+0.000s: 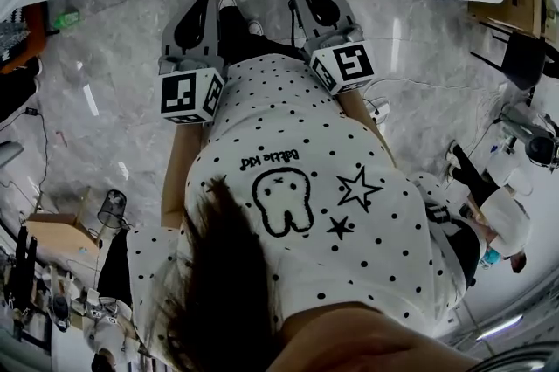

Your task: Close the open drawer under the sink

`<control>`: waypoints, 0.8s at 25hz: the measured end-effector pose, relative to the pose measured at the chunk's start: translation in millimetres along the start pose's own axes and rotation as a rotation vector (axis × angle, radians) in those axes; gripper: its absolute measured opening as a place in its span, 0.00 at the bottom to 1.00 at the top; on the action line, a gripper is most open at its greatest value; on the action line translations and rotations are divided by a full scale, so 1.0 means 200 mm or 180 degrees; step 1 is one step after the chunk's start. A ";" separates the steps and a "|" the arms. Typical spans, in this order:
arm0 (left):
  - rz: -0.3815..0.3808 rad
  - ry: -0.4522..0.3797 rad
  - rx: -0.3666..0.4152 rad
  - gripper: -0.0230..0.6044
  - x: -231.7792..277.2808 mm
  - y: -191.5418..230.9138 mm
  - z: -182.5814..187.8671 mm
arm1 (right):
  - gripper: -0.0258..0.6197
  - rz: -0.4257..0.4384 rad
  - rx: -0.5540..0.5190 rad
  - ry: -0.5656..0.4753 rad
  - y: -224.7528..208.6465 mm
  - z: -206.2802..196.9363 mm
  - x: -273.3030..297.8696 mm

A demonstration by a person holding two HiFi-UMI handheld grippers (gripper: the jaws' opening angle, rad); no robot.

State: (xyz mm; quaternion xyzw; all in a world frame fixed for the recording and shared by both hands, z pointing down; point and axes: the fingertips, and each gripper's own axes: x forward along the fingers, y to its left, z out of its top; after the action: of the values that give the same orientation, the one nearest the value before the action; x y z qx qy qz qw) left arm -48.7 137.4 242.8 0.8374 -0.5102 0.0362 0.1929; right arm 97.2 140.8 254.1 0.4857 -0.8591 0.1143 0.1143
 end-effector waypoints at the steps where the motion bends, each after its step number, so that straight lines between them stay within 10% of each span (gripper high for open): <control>1: -0.0033 0.0017 -0.0001 0.07 0.03 0.02 0.02 | 0.06 -0.0022 0.0007 0.0014 -0.01 0.01 0.04; 20: -0.0562 0.0191 0.0016 0.05 0.39 0.37 0.23 | 0.06 -0.0559 0.0154 0.0085 -0.07 0.17 0.44</control>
State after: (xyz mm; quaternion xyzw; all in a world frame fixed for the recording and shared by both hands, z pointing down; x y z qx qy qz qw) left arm -83.0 25.6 240.7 0.8781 -0.4284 0.0454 0.2085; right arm 62.3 52.5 249.7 0.5601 -0.8086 0.1310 0.1236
